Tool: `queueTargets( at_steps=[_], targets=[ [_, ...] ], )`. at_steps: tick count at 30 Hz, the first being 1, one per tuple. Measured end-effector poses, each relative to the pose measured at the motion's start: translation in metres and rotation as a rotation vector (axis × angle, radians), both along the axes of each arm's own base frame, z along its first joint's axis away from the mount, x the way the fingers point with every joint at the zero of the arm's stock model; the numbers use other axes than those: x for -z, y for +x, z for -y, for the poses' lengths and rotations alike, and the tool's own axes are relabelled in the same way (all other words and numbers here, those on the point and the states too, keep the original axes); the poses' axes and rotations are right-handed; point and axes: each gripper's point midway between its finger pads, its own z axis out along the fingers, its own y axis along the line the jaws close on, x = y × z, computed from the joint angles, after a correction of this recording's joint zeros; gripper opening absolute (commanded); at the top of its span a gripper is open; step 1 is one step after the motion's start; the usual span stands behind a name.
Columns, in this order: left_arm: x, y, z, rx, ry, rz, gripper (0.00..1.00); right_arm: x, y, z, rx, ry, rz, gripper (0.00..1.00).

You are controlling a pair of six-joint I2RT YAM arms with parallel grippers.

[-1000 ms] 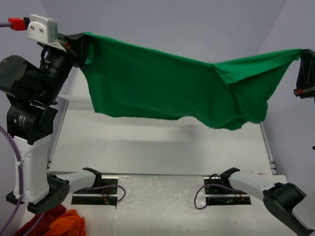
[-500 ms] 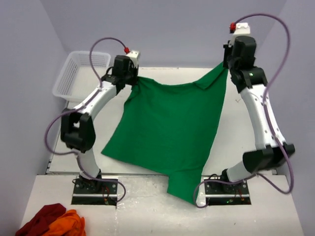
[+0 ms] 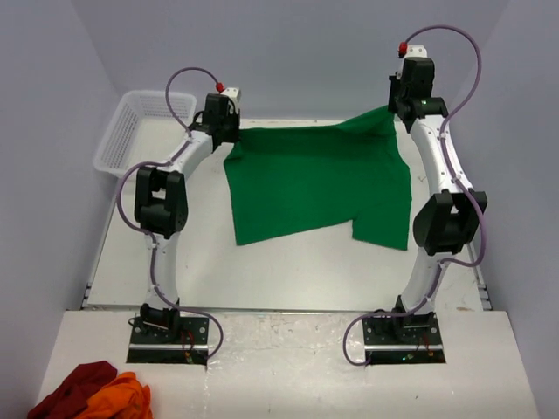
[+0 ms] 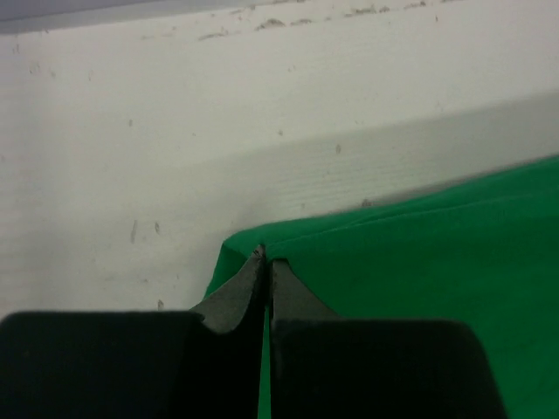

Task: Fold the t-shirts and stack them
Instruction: Flatten out the tshirt

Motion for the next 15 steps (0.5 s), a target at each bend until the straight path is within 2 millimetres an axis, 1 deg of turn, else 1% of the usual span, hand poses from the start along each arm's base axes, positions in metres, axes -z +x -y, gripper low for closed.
queueTargets(
  at_steps=[2, 5, 9, 10, 12, 13, 14, 15],
  targets=[
    [-0.001, 0.017, -0.002, -0.009, -0.004, 0.024, 0.00, -0.003, 0.018, -0.002, -0.014, 0.006, 0.022, 0.00],
    [0.006, 0.041, -0.005, -0.014, 0.003, 0.042, 0.03, 0.002, 0.043, -0.005, -0.025, 0.006, 0.039, 0.00],
    [0.030, 0.060, -0.004, -0.010, 0.018, 0.034, 0.11, 0.032, 0.061, -0.009, -0.046, 0.004, -0.001, 0.00],
    [0.036, 0.062, -0.005, -0.007, 0.025, 0.031, 0.15, 0.041, 0.064, -0.009, -0.050, 0.001, -0.017, 0.00],
    [0.046, 0.062, -0.007, -0.012, 0.037, 0.018, 0.27, 0.054, 0.068, -0.009, -0.055, -0.005, -0.040, 0.00],
    [0.050, 0.063, -0.009, -0.020, 0.045, 0.014, 0.37, 0.061, 0.070, -0.009, -0.060, -0.009, -0.053, 0.00],
    [0.051, 0.064, -0.011, -0.029, 0.053, 0.015, 0.43, 0.065, 0.071, -0.009, -0.066, -0.012, -0.063, 0.07],
    [0.052, 0.065, -0.014, -0.044, 0.060, 0.019, 0.46, 0.068, 0.074, -0.010, -0.071, -0.013, -0.065, 0.33]
  ],
)
